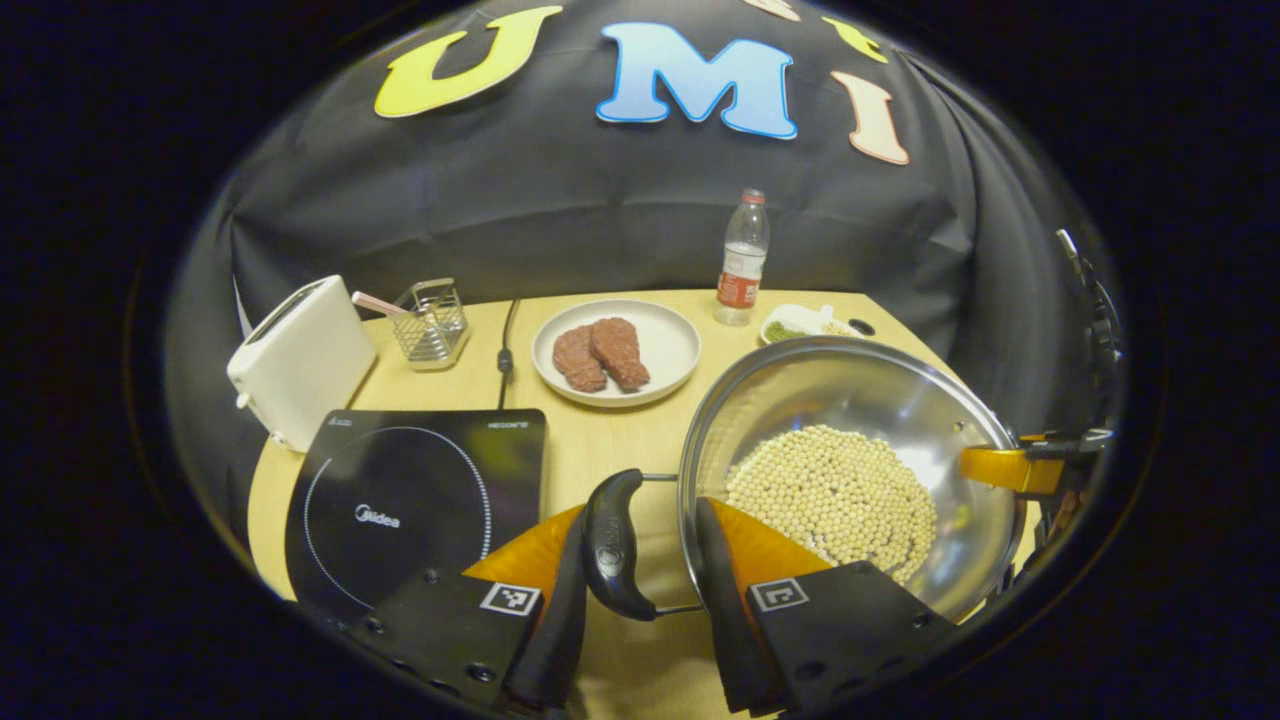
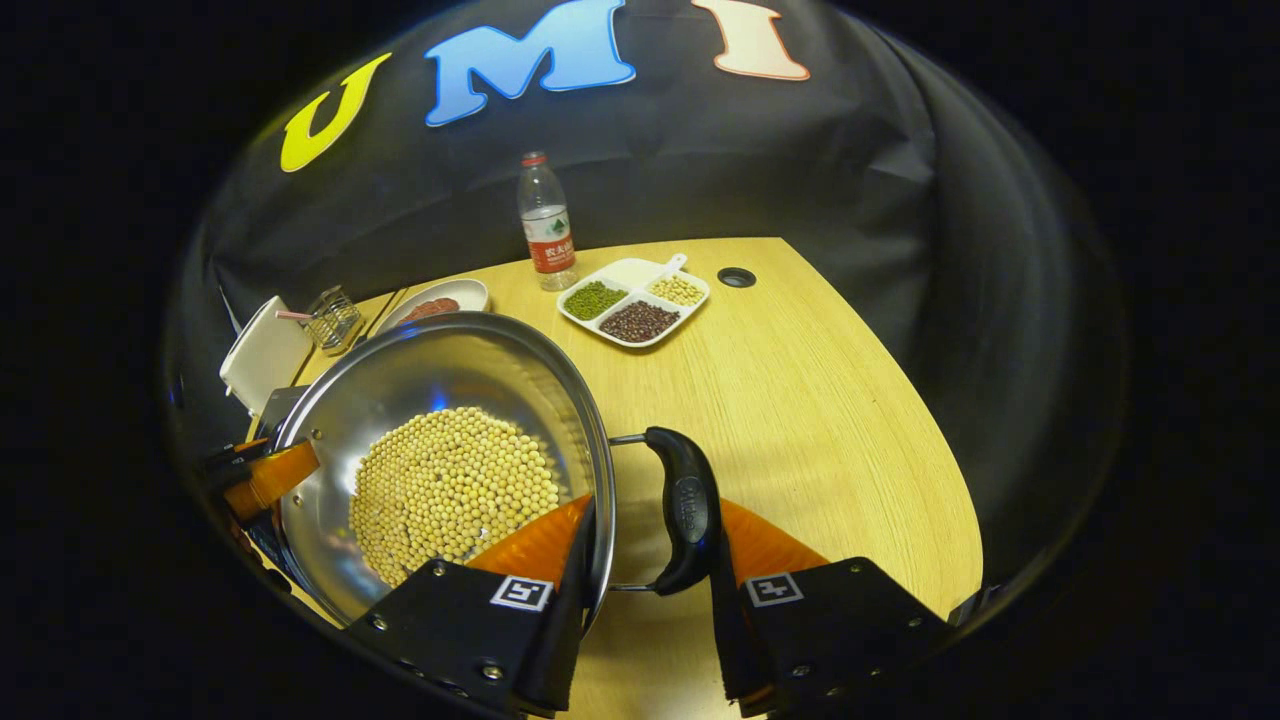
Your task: First push the handle of the pot to place it horizontally, then grasp the pot with both hands and set it on the induction cooktop.
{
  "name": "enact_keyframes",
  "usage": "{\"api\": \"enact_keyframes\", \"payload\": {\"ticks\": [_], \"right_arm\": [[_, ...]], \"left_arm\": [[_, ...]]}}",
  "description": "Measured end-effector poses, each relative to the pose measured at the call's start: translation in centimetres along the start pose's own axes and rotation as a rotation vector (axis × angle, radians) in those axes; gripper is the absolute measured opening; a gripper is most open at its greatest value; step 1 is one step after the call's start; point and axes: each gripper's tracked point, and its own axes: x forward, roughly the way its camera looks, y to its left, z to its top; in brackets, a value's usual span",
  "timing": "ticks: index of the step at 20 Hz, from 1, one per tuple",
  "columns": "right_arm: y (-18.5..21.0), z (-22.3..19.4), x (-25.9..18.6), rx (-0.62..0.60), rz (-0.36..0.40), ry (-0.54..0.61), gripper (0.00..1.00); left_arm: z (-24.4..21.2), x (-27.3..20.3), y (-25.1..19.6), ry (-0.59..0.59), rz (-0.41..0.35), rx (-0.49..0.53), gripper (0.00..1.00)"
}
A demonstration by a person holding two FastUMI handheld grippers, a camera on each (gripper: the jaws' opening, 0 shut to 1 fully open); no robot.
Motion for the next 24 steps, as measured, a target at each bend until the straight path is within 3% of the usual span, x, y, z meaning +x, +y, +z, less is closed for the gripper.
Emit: {"api": "enact_keyframes", "payload": {"ticks": [7,14,15,16,17,24], "right_arm": [[5.9,0.4,-2.5,0.002,0.015,-0.008,0.55],[12.4,0.1,-3.0,-0.009,0.035,-0.007,0.55],[13.3,0.1,-3.1,-0.016,0.037,-0.006,0.55],[14.0,0.3,-2.9,-0.026,0.040,-0.011,0.55],[14.8,0.4,-2.9,-0.032,0.045,-0.012,0.55],[20.7,-0.3,-2.7,-0.037,0.074,0.006,0.55]], "left_arm": [[0.9,-3.6,5.9,-0.012,0.019,-0.014,0.58],[0.8,-5.7,12.5,-0.012,0.044,-0.027,0.65],[0.6,-5.9,13.4,-0.010,0.048,-0.032,0.62],[0.4,-6.2,14.3,-0.007,0.050,-0.037,0.65],[0.3,-6.5,15.2,-0.008,0.054,-0.041,0.62],[-0.1,-7.2,21.2,-0.013,0.087,-0.049,0.62]]}}
